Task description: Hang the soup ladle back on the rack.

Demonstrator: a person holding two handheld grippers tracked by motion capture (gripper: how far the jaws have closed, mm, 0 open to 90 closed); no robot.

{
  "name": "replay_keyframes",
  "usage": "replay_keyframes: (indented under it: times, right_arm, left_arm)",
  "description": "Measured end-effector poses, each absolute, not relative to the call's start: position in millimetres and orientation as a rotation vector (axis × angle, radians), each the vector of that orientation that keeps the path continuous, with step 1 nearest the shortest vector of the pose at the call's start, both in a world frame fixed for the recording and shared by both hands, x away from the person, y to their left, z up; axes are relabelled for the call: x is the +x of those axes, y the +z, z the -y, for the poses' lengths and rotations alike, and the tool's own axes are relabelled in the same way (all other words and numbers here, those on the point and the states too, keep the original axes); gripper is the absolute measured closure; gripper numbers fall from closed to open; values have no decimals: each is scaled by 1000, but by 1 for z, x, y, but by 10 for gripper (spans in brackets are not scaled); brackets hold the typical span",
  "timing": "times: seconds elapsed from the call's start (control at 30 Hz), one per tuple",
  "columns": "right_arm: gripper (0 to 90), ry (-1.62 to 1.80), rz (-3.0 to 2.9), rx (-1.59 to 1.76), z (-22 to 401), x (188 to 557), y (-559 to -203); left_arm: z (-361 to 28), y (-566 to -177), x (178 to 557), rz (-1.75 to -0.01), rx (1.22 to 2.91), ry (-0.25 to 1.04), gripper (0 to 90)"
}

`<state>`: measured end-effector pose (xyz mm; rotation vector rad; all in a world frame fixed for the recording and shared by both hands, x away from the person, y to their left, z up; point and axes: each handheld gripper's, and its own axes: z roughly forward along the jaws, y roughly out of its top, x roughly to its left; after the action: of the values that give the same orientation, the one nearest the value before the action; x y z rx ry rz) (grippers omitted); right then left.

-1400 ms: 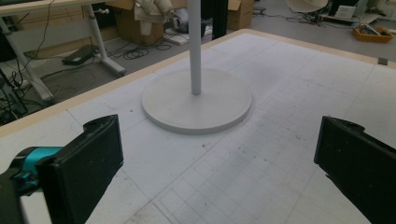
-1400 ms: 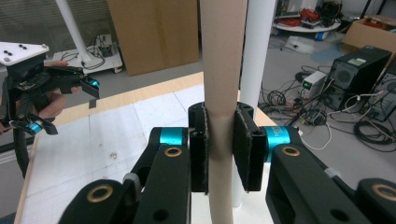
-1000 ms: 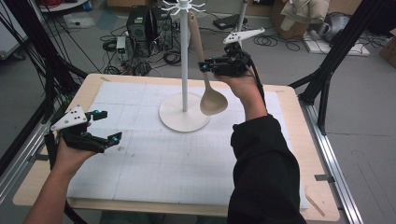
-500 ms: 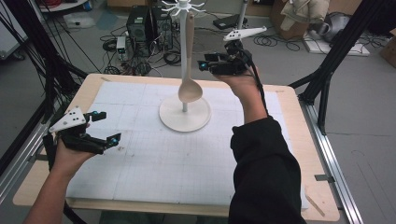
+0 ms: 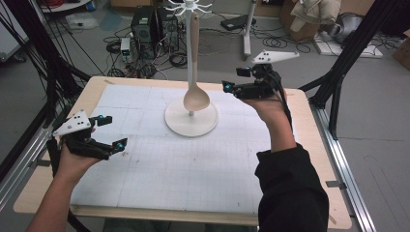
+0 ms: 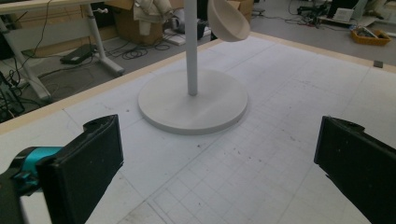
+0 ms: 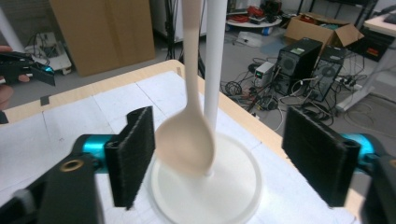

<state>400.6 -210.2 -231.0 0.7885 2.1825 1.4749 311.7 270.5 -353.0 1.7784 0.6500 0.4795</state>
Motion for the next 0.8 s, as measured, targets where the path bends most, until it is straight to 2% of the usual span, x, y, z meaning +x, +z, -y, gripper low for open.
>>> replay_keyframes:
  times: [0.23, 0.67, 0.8]
  right_arm:
    - [156, 1491, -2136, 848, 233, 379, -250]
    - [96, 1527, -2116, 899, 259, 360, -282]
    - [25, 1528, -2116, 939, 263, 354, -293]
  left_arm:
    - [-265, -354, 312, -644, 1779, 462, 17]
    - [-263, -356, 316, -642, 1784, 438, 17]
    - [-262, -357, 317, -636, 1785, 433, 17]
